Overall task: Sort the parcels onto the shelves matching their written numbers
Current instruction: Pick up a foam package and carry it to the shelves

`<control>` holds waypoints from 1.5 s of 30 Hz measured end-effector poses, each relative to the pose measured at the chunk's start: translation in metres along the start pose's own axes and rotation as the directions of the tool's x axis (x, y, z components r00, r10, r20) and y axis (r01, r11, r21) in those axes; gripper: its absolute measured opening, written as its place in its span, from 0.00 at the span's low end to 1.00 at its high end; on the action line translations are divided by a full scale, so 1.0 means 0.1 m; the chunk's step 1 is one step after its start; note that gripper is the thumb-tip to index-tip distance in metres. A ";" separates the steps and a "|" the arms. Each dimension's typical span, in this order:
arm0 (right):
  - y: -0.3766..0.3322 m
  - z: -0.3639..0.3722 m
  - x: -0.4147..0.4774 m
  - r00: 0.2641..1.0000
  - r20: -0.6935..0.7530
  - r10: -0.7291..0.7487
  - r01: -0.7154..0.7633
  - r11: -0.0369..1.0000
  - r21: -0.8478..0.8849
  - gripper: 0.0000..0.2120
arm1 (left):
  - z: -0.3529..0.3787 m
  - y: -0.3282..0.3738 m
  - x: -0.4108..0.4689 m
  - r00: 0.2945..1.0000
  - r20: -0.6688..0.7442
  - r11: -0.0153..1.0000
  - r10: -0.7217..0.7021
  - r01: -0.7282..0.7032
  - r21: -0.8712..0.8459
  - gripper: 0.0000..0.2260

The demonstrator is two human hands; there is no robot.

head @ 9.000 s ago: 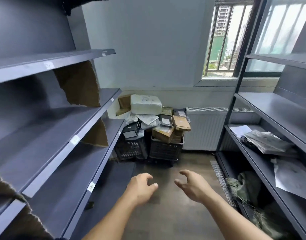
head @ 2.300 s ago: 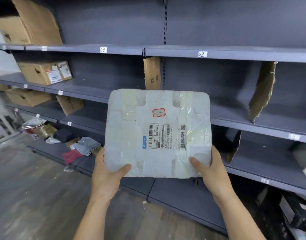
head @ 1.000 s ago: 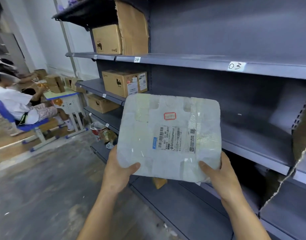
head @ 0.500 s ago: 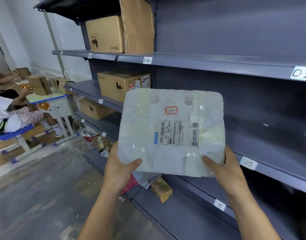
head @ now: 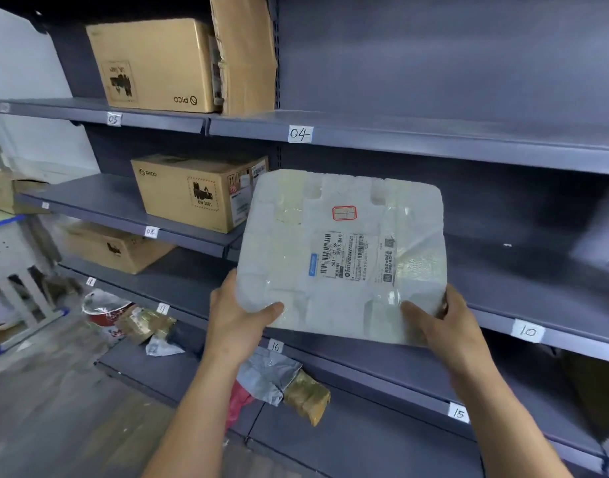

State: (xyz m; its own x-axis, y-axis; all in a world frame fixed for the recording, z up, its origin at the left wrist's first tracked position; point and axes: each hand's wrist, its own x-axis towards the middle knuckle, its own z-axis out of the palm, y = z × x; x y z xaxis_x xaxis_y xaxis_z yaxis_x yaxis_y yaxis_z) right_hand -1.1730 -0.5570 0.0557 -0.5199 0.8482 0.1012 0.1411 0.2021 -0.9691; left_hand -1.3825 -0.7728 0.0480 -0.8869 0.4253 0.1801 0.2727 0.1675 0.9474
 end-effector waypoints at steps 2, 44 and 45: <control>-0.05 0.07 0.06 1.000 -0.027 -0.002 0.001 1.000 -0.032 0.20 | -0.01 -0.02 0.16 1.000 0.028 0.999 0.013 -0.012 -0.031 0.28; -0.33 1.38 1.69 0.962 -0.272 -0.021 -0.016 0.991 -0.135 0.35 | 0.23 -0.23 2.78 0.998 0.052 0.992 0.041 -0.034 -0.124 0.19; -0.32 1.40 1.71 0.962 -0.274 -0.019 -0.017 0.991 -0.129 0.35 | 0.24 -0.23 2.81 0.997 0.055 0.990 0.048 -0.040 -0.135 0.22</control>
State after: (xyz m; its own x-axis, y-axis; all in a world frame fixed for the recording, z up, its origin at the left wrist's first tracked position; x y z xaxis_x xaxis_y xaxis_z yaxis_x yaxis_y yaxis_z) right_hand -1.3845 -0.4866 0.0727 -0.2716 0.9459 0.1774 0.2579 0.2491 -0.9335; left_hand -1.6291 -0.6362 0.0708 -0.8510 0.4810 0.2107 0.2554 0.0284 0.9664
